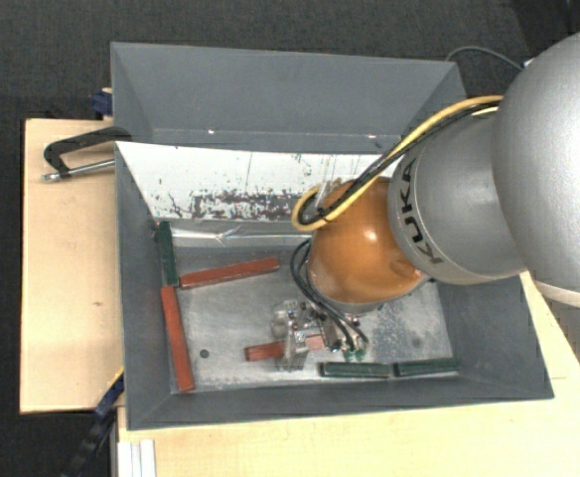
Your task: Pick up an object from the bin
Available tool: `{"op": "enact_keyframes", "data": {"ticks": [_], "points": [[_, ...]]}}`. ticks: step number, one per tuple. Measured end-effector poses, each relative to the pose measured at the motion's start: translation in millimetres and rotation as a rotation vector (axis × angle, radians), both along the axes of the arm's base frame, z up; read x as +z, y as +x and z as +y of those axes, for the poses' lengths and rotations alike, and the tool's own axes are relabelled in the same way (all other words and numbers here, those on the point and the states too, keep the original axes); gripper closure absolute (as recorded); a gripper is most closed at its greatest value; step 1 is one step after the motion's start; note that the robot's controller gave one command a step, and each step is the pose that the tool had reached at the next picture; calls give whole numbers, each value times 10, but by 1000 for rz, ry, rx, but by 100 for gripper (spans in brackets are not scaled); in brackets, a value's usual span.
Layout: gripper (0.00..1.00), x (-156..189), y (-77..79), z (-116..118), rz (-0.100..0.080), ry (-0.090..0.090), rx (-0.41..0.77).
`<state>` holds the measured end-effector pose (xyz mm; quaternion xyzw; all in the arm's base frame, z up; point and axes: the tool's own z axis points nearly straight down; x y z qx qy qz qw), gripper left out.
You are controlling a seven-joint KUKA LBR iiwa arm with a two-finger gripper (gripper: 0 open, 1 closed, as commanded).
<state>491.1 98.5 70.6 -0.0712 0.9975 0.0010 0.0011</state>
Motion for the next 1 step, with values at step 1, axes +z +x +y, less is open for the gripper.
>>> {"op": "enact_keyframes", "data": {"ticks": [1], "points": [[100,43,-15,-3,5,-1,0]]}}
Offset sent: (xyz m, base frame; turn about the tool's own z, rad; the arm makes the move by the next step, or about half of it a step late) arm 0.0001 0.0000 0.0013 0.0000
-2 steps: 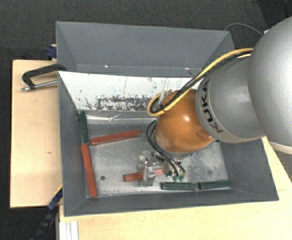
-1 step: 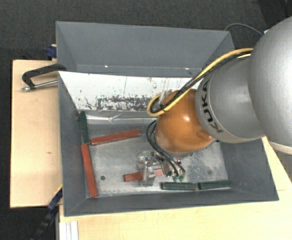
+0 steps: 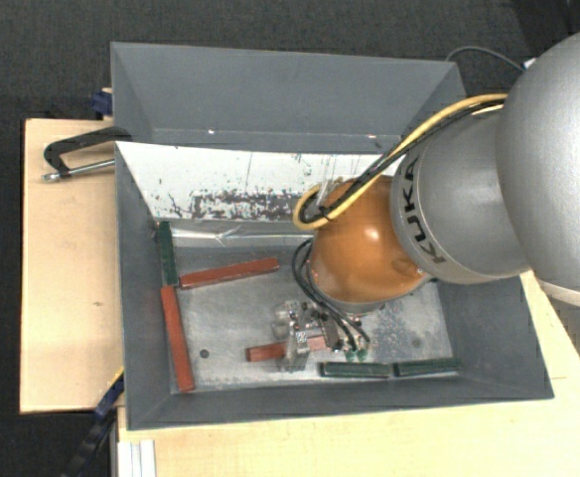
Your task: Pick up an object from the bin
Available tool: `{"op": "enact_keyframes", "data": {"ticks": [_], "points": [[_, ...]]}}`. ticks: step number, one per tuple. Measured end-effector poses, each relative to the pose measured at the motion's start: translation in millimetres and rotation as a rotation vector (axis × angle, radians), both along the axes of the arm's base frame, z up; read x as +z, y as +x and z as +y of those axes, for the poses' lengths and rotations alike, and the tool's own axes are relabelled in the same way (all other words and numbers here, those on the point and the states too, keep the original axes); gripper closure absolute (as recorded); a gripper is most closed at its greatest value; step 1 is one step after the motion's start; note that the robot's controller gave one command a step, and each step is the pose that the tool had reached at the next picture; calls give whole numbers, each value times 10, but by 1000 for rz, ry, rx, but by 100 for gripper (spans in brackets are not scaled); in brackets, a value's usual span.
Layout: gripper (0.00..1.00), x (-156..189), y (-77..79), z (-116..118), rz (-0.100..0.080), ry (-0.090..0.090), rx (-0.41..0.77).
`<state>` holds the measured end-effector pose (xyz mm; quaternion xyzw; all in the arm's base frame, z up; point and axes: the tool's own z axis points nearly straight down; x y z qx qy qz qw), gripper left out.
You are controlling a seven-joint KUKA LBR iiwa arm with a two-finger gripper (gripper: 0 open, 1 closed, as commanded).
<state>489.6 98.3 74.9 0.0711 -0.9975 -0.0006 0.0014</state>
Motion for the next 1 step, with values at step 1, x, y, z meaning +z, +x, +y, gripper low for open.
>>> {"op": "enact_keyframes", "data": {"ticks": [1], "points": [[100,1224,15,5,-6,0,1]]}}
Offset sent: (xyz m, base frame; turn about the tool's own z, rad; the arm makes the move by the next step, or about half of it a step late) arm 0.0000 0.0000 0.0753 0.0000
